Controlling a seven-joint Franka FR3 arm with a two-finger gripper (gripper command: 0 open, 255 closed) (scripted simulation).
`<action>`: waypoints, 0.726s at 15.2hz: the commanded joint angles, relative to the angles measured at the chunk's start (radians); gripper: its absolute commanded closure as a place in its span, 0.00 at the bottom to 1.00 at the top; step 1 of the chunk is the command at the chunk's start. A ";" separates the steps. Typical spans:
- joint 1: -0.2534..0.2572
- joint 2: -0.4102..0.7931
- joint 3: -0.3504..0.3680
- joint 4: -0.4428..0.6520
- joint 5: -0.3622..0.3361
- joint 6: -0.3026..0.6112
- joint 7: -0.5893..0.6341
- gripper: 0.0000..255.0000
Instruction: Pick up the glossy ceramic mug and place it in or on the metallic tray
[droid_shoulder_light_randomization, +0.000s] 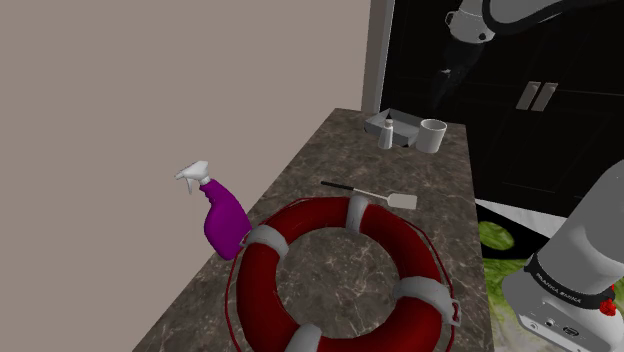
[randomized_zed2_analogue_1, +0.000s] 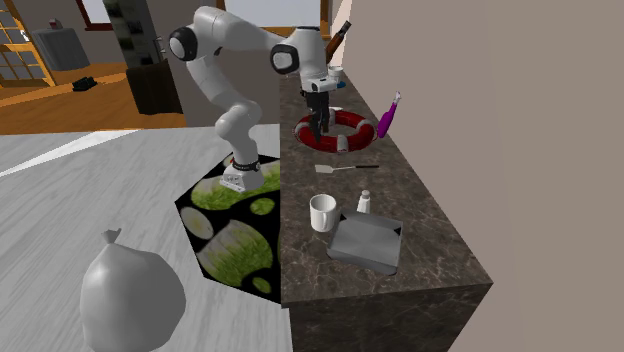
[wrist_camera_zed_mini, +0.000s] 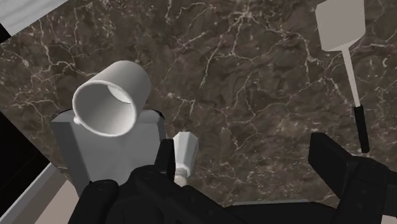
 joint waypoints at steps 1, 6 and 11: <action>-0.007 0.036 -0.038 -0.021 -0.010 0.059 -0.043 0.00; -0.013 0.166 -0.135 -0.031 -0.015 0.199 -0.154 0.00; -0.005 0.330 -0.233 -0.005 0.024 0.332 -0.286 0.00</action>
